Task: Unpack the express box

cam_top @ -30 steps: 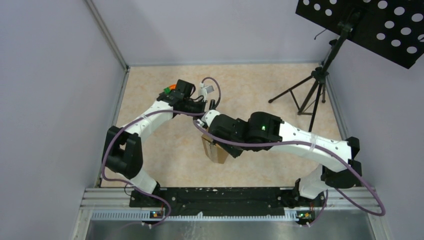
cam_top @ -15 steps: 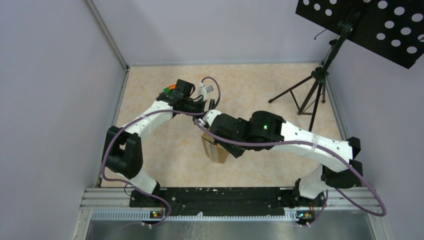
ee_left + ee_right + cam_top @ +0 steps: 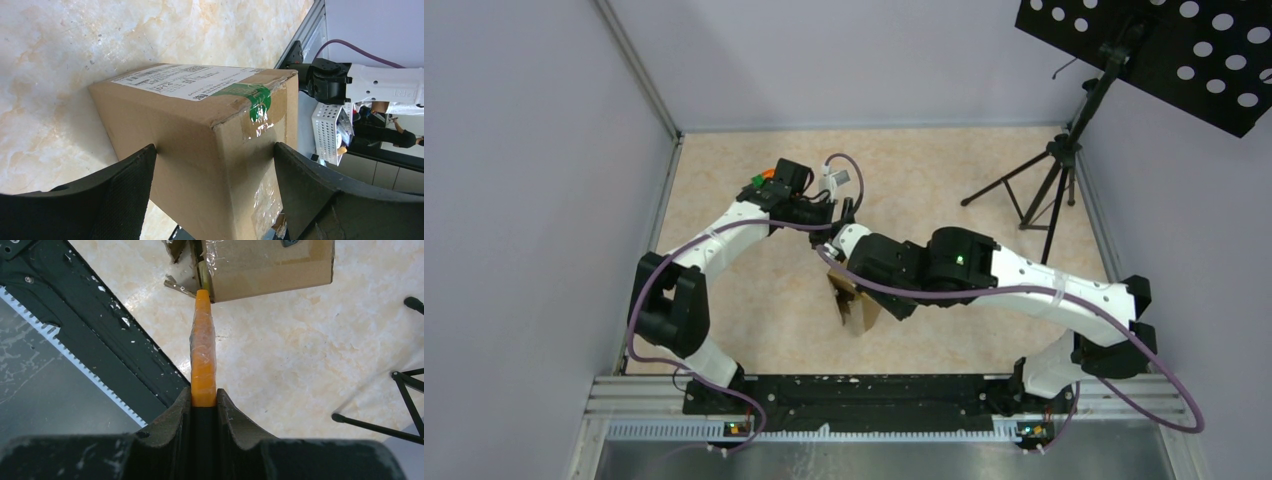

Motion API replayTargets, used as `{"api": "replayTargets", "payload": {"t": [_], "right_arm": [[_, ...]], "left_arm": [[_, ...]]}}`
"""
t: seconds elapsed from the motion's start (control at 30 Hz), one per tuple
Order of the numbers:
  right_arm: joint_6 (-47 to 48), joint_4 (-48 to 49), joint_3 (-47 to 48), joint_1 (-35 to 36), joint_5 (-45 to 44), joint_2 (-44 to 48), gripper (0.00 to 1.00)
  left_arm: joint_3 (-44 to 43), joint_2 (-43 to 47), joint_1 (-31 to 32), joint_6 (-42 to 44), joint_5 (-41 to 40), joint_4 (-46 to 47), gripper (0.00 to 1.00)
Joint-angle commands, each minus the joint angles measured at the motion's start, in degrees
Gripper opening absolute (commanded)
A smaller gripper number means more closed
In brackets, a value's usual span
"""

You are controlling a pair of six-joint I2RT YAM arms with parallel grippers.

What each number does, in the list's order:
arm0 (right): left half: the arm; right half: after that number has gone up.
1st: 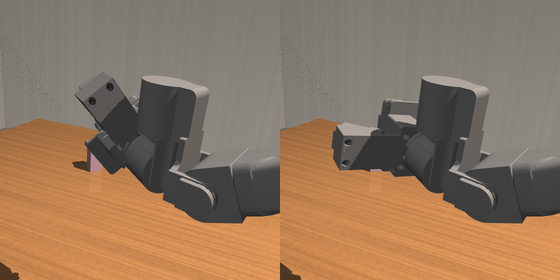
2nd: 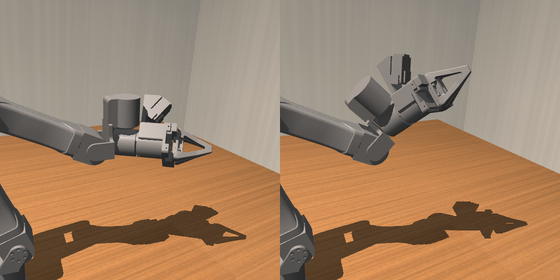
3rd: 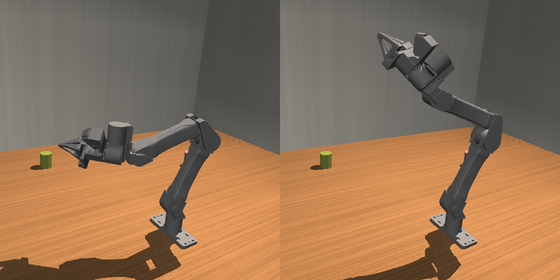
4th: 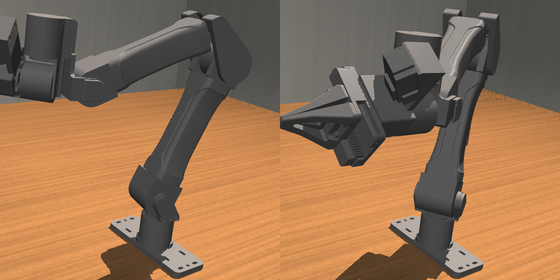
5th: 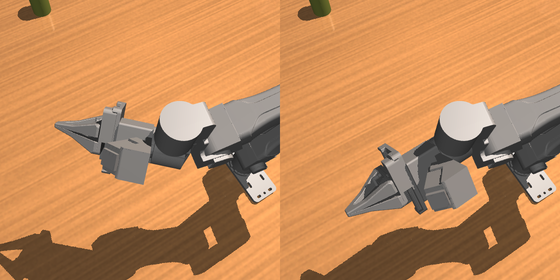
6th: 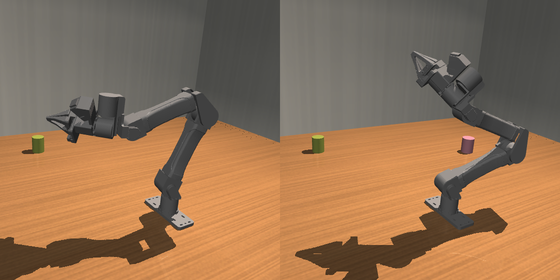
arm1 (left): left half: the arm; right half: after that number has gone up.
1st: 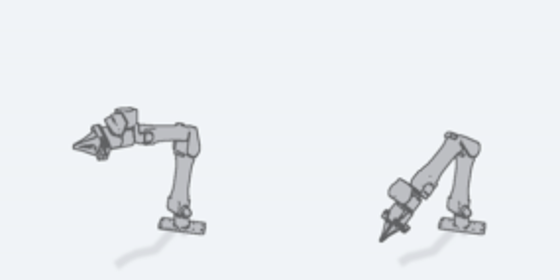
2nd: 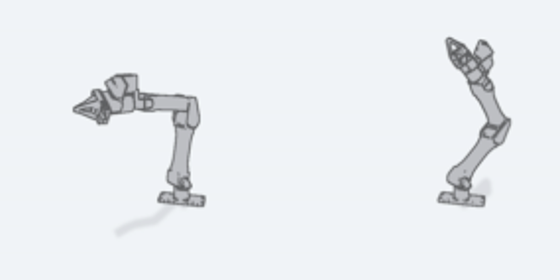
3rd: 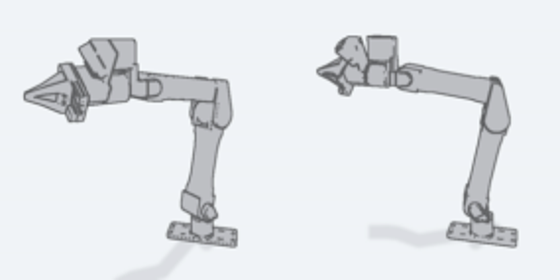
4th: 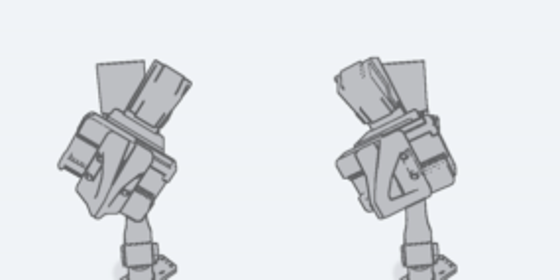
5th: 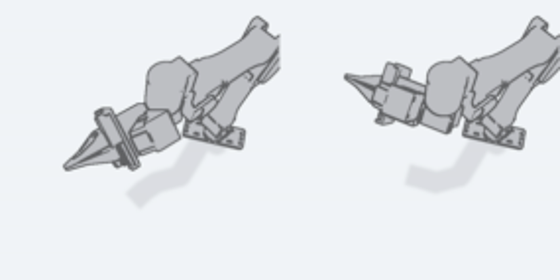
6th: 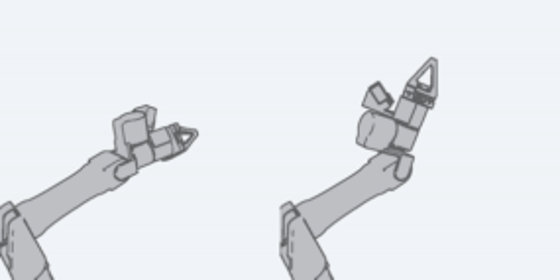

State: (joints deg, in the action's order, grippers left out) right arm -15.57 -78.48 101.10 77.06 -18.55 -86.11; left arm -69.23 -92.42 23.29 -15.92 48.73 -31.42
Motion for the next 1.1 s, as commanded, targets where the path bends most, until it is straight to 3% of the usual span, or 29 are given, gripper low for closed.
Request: {"api": "replayTargets", "payload": {"t": [0.0, 0.4, 0.53, 0.7, 0.9, 1.07], "right_arm": [[-0.2, 0.9, 0.7, 0.8, -2.1, 2.8, 0.00], [-4.8, 4.7, 8.5, 0.7, -15.5, 7.1, 0.00], [-10.6, 4.3, 7.1, -4.8, -20.1, 10.8, 0.00], [-14.7, 13.0, -4.2, -17.7, -15.8, 18.6, 0.00], [-19.2, 34.7, -25.0, -37.5, 4.1, 27.6, 0.00], [-28.3, 53.7, -42.9, -44.5, 14.0, 31.9, 0.00]], "left_arm": [[0.9, -0.5, -0.9, 0.3, -7.4, 0.8, 0.88], [0.4, 2.5, -0.1, -2.5, -7.5, 2.5, 0.89], [-1.4, 3.1, 0.2, -3.2, -7.5, 2.5, 0.90], [-4.0, 3.4, 0.6, -3.5, -7.3, 2.4, 0.91], [-6.9, 3.2, 0.8, -3.9, -6.6, 2.4, 0.94], [-8.4, 3.3, 1.1, -3.9, -6.2, 2.2, 0.95]]}}
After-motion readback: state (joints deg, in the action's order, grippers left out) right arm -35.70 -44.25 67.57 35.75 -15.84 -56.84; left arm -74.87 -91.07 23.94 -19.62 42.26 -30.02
